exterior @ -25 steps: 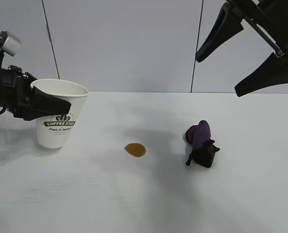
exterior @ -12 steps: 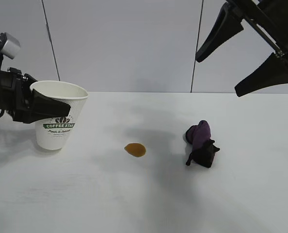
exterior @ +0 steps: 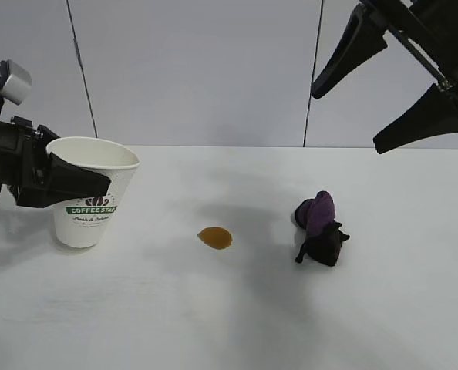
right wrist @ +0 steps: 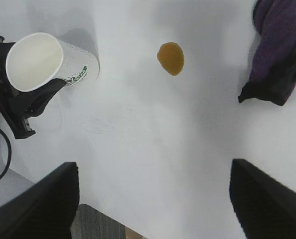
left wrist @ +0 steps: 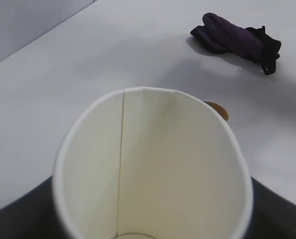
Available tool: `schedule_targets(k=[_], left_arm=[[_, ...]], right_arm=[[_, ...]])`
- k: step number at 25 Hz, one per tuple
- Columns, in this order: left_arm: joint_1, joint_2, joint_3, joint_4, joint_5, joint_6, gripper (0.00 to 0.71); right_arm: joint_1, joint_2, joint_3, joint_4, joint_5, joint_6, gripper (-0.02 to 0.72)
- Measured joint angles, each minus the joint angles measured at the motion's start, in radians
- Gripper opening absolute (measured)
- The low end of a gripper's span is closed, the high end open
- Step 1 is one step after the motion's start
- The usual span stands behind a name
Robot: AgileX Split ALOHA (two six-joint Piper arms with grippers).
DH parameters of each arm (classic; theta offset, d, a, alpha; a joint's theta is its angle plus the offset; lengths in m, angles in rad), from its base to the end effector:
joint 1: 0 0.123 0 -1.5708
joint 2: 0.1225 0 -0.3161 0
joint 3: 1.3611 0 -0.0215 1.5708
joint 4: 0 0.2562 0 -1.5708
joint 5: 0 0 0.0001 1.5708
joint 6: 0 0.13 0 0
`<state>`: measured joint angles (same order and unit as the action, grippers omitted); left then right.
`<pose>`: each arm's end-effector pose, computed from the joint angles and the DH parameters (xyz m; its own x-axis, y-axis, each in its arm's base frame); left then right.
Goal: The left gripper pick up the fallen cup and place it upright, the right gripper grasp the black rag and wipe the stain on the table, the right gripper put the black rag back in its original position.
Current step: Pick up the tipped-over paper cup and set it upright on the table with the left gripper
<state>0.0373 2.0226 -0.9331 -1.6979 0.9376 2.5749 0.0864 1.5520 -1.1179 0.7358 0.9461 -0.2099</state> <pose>0.3840 -0.0898 0.1265 -0.1518 0.4218 -0.8939 0.8879 0.4555 0.0642 0.3185 0.0987 0.2711 -0.9541 0.1477 -0.2606 -0.0362 0.8067 0.5898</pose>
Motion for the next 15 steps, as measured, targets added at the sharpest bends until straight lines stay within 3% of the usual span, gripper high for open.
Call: schedule_targets(k=[9,15], left_arm=[[0.0,0.0,0.0,0.0,0.0,-0.004,0.486],[0.0,0.0,0.0,0.0,-0.001,-0.016,0.535]], right_arm=[[0.0,0.0,0.0,0.0,0.0,0.0,0.568],[0.0,0.0,0.0,0.0,0.0,0.0,0.568]])
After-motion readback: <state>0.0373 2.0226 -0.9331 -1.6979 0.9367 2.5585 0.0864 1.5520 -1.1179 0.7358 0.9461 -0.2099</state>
